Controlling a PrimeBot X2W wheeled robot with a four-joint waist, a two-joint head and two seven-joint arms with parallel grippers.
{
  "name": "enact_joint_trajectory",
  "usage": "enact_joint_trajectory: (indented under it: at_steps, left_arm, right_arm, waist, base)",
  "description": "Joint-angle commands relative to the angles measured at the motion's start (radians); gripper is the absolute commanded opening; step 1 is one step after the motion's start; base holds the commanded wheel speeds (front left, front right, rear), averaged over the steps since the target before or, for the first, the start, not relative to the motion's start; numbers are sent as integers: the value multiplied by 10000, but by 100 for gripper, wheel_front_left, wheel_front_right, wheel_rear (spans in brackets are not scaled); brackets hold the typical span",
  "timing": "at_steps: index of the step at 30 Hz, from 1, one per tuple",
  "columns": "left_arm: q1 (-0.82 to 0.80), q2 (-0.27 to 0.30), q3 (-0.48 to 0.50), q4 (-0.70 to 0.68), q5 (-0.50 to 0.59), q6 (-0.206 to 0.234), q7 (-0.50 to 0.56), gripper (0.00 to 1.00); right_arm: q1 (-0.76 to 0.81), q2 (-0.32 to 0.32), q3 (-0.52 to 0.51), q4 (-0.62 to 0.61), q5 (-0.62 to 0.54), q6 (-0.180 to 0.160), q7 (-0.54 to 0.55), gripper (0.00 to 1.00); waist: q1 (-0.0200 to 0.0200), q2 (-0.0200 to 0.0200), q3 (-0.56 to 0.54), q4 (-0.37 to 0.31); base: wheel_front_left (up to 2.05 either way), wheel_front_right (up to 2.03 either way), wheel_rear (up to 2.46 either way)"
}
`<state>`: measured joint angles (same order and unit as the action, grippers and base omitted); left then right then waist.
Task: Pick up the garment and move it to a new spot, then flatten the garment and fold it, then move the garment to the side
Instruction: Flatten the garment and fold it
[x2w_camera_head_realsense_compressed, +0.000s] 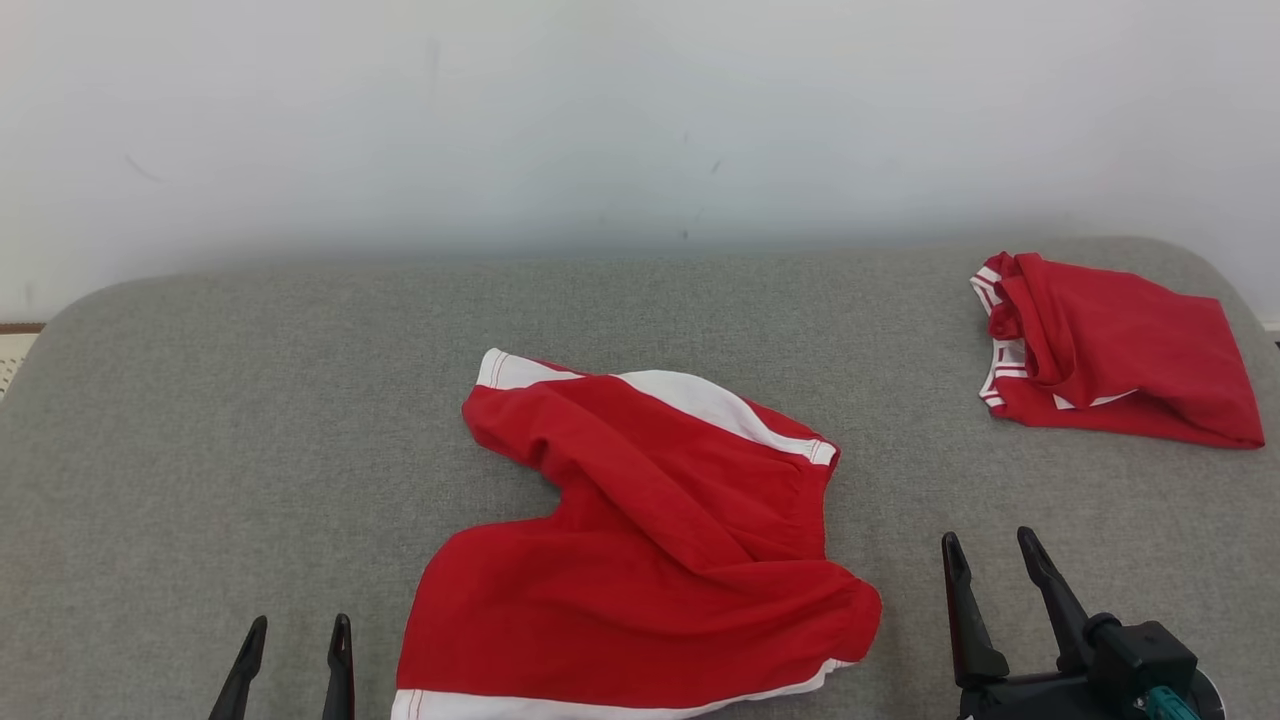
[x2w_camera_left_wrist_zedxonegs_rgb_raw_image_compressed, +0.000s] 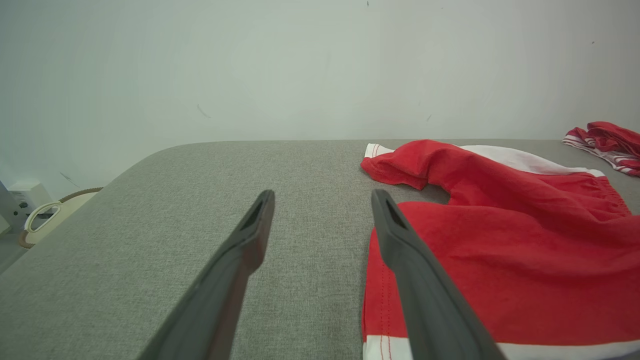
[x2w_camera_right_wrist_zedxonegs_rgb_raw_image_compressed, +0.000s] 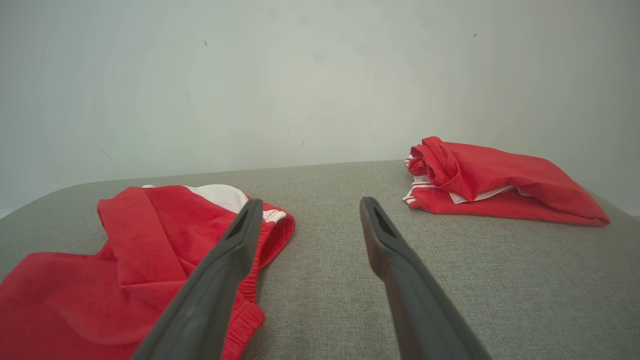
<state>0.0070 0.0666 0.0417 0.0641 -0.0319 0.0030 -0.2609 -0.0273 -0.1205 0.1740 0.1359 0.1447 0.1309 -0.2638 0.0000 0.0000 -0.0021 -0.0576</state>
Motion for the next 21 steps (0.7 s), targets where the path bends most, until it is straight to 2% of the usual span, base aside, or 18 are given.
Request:
enact_joint_trajectory:
  at_steps: [1,21]
  left_arm:
    - [158,49,-9,27,-70,49,-57,100]
    - [152,49,-13,33,-140,68,-57,100]
  right_arm:
    - [31,-71,26,0,43,-3,-11,100]
    - [-7,-140,76,23,124,-3,-11,100]
  waist:
    - [0,0,-2,18]
    - [0,0,-30,73]
  base:
    - [0,0,0]
    - [0,0,0]
